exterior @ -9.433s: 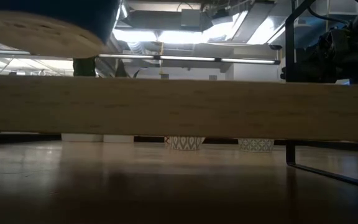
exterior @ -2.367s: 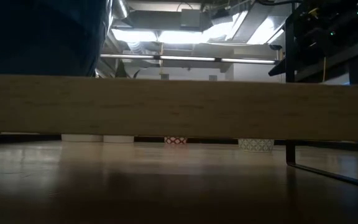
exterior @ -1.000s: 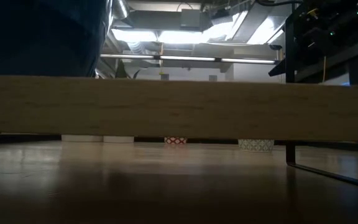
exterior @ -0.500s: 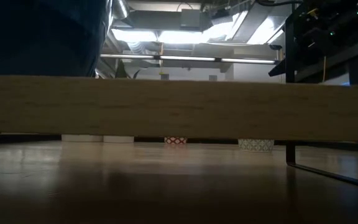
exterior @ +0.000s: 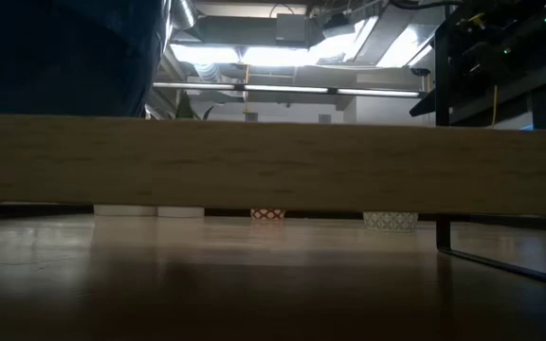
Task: Place coffee mugs
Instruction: Put the green patterned mug on the shelf
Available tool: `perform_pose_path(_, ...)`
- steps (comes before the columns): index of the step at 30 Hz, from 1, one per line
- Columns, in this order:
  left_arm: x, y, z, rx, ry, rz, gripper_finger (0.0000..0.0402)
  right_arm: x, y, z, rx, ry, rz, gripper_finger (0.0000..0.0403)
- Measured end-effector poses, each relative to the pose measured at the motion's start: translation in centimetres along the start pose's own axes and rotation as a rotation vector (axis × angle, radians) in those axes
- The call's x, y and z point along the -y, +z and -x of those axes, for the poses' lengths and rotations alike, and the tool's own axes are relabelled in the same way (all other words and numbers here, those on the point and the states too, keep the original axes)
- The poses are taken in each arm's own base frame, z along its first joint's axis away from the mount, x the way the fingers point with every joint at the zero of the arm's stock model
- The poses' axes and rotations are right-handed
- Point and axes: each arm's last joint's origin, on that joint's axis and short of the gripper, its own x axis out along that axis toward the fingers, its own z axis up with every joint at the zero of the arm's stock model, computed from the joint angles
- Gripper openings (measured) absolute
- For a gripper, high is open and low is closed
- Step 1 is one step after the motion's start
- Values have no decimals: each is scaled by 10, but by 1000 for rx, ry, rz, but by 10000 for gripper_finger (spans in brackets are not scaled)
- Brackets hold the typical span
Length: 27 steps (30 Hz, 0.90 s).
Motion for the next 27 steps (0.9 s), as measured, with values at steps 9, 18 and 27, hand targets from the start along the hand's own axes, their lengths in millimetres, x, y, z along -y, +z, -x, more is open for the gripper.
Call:
perform_pose_path(9,-16,48,61,265,-149,-59,135,0,0,0,-4,0,0,5)
perform_pose_path(18,-34,160,51,611,0,-386,135,0,0,0,-4,1,0,5)
perform_pose_path(27,-61,266,-24,629,-117,-640,135,0,-1,0,-6,1,4,5)
